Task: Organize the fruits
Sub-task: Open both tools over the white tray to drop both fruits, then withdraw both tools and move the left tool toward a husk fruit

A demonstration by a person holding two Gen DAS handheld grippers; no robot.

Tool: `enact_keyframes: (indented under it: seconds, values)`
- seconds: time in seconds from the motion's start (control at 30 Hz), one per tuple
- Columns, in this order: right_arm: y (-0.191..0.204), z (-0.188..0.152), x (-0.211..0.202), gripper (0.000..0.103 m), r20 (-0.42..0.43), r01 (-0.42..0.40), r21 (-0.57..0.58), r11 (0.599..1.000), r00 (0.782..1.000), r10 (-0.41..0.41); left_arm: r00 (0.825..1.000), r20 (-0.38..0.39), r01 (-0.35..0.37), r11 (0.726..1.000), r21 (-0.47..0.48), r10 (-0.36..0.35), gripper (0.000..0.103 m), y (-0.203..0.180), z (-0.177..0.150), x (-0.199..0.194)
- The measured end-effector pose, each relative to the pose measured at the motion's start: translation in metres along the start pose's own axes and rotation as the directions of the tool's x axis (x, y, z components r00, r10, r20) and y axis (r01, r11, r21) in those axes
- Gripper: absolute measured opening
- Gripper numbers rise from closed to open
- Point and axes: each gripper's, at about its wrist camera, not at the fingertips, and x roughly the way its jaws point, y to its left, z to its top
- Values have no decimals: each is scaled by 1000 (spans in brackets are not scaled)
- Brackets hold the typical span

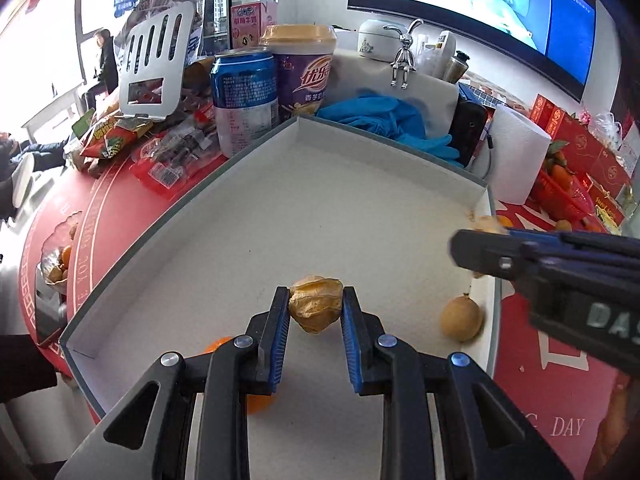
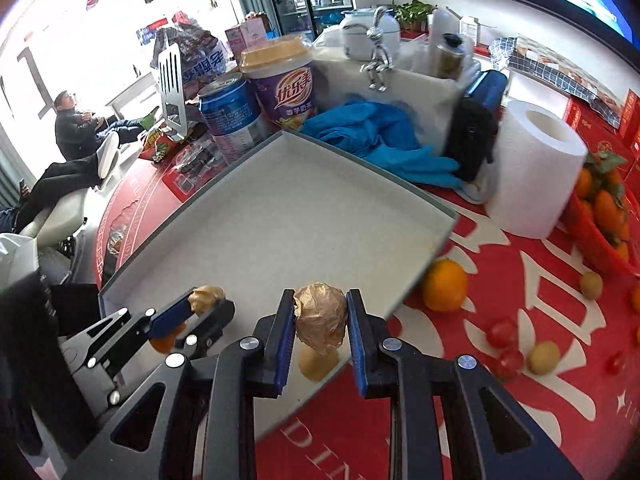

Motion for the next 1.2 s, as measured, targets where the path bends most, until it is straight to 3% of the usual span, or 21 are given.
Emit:
enact_keyframes:
  seconds: [0.07, 0.13, 0.2, 0.23, 0.27, 0.37, 0.5, 0.57, 0.67, 0.8, 0.87, 0.97, 1.03, 1.1, 1.2]
  values:
    - [1, 0, 4, 25, -17, -4, -7, 1000, 1000, 4, 1000, 4, -11, 1000, 3, 11, 30, -1, 0, -1]
    - [2, 2, 11, 30, -41, -20, -4, 1000, 999, 20, 1000, 12, -11, 1000, 2, 11, 41, -1, 0, -3]
    - [0, 4, 10, 63, -37, -32, 7, 999, 999, 32, 999, 33, -8, 1000, 8, 8, 74, -2, 0, -9]
    - [-2, 4, 6, 92, -20, -40, 15, 999, 999, 40, 999, 46, -18, 1000, 10, 17, 80, -2, 0, -13]
    - [-4, 5, -1, 102, 0, -43, 24, 999, 999, 43, 997, 71, -35, 999, 13, 34, 83, -3, -1, -19]
    - [-13, 3, -29, 102, 58, -38, 35, 999, 998, 36, 995, 92, -42, 997, 60, 36, 83, -13, 0, -33]
    - [-48, -17, -64, 102, 113, 28, 117, 993, 993, -41, 993, 101, 48, 990, 133, -61, 83, -42, -1, -55]
    - [-76, -36, -76, 102, 106, 74, 203, 976, 990, -97, 990, 69, 109, 973, 205, -126, 83, -69, -7, -61]
    - [-123, -75, -89, 102, 70, 150, 332, 931, 981, -183, 983, -7, 178, 941, 289, -184, 84, -110, -24, -59]
    - [-173, -126, -100, 102, -14, 258, 450, 855, 959, -283, 982, -98, 187, 920, 343, -163, 84, -155, -48, -37]
    - [-191, -147, -103, 102, -44, 298, 482, 824, 947, -317, 981, -132, 182, 920, 347, -144, 84, -167, -56, -26]
    - [-208, -166, -103, 103, -76, 356, 490, 796, 927, -367, 984, -112, 168, 929, 328, -139, 85, -175, -58, -22]
    - [-209, -170, -102, 102, -71, 400, 461, 792, 906, -416, 986, -103, 158, 932, 326, -131, 87, -177, -56, -21]
    - [-207, -171, -101, 102, -72, 439, 424, 792, 888, -454, 989, -89, 140, 941, 307, -118, 97, -174, -55, -17]
    - [-203, -173, -97, 103, -34, 446, 404, 798, 880, -474, 984, -120, 160, 955, 248, -133, 102, -167, -54, -11]
